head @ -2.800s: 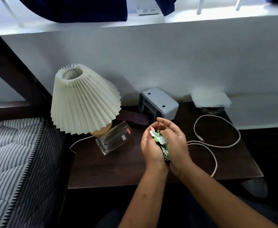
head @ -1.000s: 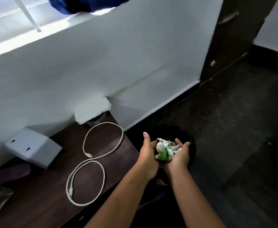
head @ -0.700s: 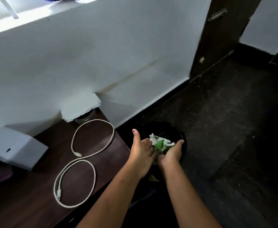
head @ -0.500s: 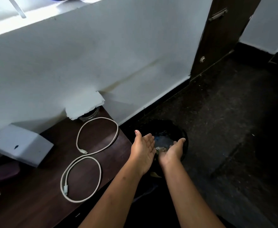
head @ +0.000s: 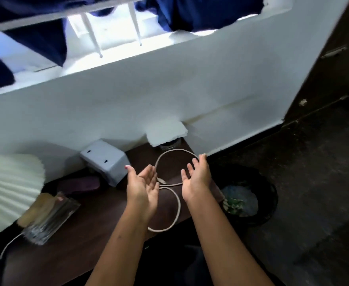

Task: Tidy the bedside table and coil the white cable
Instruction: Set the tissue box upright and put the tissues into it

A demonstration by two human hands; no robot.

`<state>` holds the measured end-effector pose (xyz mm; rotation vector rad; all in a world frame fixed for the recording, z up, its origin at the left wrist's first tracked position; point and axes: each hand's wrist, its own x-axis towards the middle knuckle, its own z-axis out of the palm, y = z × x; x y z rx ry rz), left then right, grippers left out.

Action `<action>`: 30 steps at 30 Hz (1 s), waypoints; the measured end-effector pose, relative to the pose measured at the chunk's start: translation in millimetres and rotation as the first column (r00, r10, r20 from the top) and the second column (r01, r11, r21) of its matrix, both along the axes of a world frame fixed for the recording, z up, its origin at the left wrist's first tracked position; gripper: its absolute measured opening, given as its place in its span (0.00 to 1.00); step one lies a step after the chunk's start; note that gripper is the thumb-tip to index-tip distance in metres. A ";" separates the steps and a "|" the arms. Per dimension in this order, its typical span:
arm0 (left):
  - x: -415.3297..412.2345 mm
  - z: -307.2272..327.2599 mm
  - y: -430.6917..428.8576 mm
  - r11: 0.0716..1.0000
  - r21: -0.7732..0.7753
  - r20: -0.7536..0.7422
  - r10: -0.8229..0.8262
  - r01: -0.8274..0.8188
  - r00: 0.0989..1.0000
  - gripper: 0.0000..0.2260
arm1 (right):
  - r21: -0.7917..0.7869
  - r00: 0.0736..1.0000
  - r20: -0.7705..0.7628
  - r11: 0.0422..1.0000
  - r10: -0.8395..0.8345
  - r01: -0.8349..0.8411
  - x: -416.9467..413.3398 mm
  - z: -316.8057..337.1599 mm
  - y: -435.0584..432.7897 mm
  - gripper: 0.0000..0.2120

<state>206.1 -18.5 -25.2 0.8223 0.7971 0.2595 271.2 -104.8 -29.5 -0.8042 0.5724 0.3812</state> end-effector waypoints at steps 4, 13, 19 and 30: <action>-41.3 6.0 48.0 0.992 0.000 0.027 0.129 -0.129 0.991 0.36 | -0.125 0.955 0.136 0.961 0.262 -0.245 -30.2 1.8 54.5 0.18; -74.8 -14.6 107.5 0.977 0.017 0.068 0.213 -0.214 0.975 0.35 | -0.933 0.408 0.263 0.339 0.874 -0.125 -48.7 -38.0 134.9 0.47; -70.8 -27.5 122.0 0.984 0.077 0.057 0.158 -0.162 0.986 0.33 | -0.966 0.321 0.247 0.257 0.914 0.011 -28.2 -61.5 161.5 0.47; -81.7 -25.6 142.7 0.950 0.286 -0.049 0.149 -0.129 0.988 0.26 | -0.804 0.458 0.531 0.595 0.713 0.006 -7.0 -52.2 162.8 0.36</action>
